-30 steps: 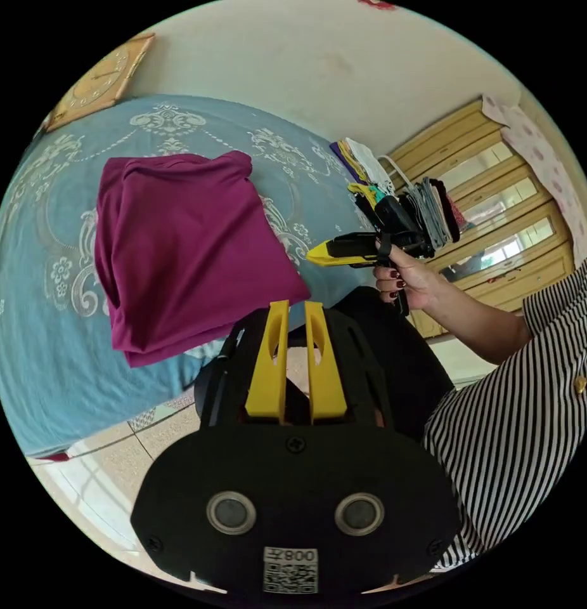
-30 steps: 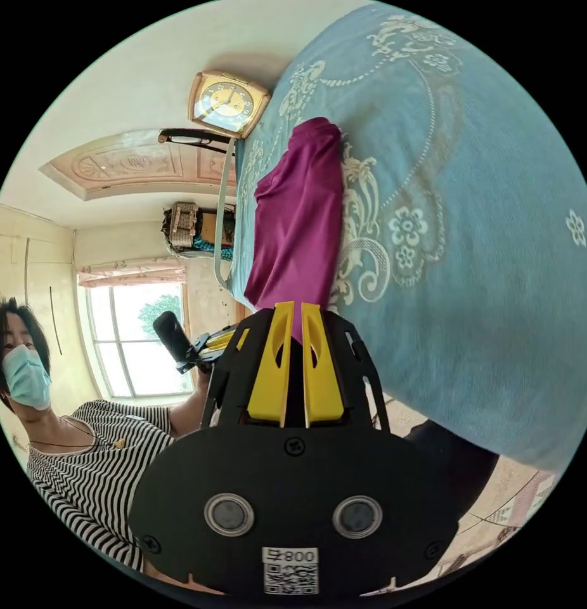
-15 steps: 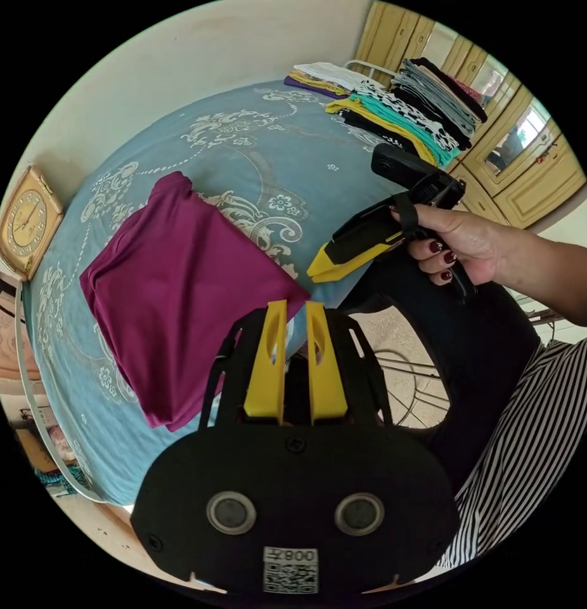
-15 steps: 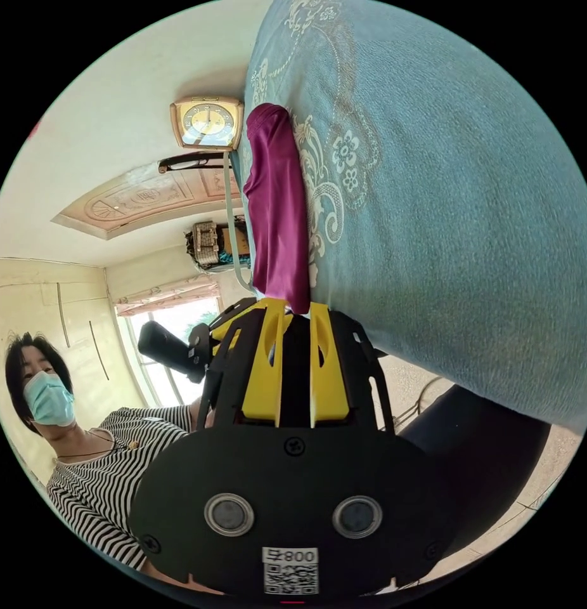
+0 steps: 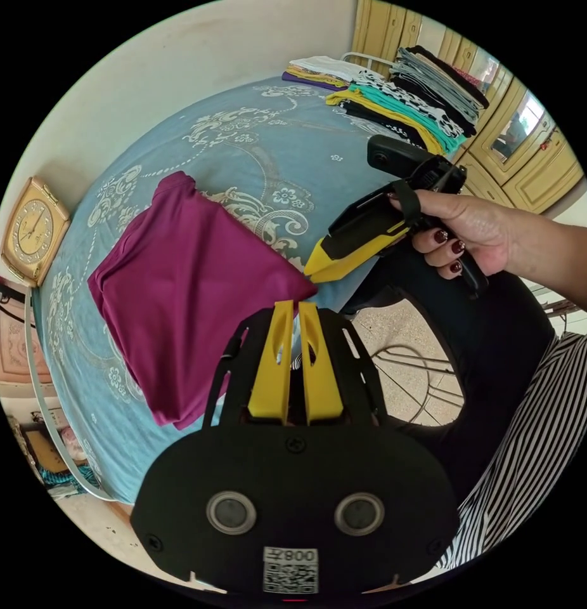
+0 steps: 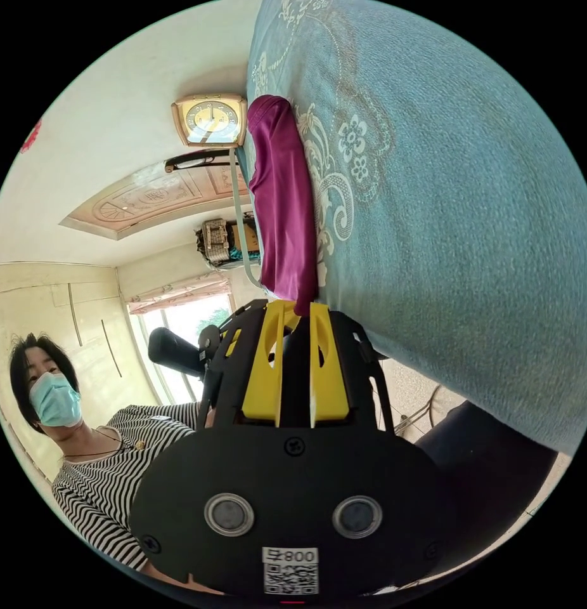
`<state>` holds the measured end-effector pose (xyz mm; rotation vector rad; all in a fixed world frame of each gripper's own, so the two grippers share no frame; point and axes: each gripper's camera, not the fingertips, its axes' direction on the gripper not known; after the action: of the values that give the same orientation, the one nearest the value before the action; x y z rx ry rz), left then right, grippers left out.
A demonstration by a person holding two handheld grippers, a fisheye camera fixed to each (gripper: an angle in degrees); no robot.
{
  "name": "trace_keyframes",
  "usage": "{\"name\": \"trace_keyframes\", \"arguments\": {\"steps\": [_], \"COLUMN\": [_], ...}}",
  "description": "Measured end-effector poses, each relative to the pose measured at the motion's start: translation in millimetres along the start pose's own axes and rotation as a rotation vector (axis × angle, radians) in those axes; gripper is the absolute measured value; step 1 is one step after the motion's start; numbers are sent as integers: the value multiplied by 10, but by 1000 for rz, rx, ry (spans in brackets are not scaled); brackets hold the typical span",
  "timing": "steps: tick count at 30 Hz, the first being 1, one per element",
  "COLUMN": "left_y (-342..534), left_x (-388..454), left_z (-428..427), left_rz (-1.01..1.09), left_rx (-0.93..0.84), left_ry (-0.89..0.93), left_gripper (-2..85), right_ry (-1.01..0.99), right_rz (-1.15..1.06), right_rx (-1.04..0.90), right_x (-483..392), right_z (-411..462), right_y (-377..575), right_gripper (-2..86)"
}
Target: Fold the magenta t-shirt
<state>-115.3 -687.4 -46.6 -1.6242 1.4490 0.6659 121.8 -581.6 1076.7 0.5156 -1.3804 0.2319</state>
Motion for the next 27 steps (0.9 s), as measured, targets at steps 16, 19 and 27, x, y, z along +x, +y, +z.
{"name": "trace_keyframes", "arguments": {"steps": [16, 19, 27], "left_y": [165, 220, 376], "left_x": [-80, -141, -336], "left_z": [-111, -148, -234], "left_rz": [-128, -149, -191], "left_rx": [106, 130, 164], "left_ry": [72, 87, 115], "left_gripper": [15, 15, 15], "right_ry": [-49, -64, -176], "right_rz": [33, 49, 79], "right_rx": [-16, 5, 37], "right_x": [187, 261, 364], "right_z": [-17, -111, -107], "right_y": [-45, 32, 76], "right_gripper": [71, 73, 94]}}
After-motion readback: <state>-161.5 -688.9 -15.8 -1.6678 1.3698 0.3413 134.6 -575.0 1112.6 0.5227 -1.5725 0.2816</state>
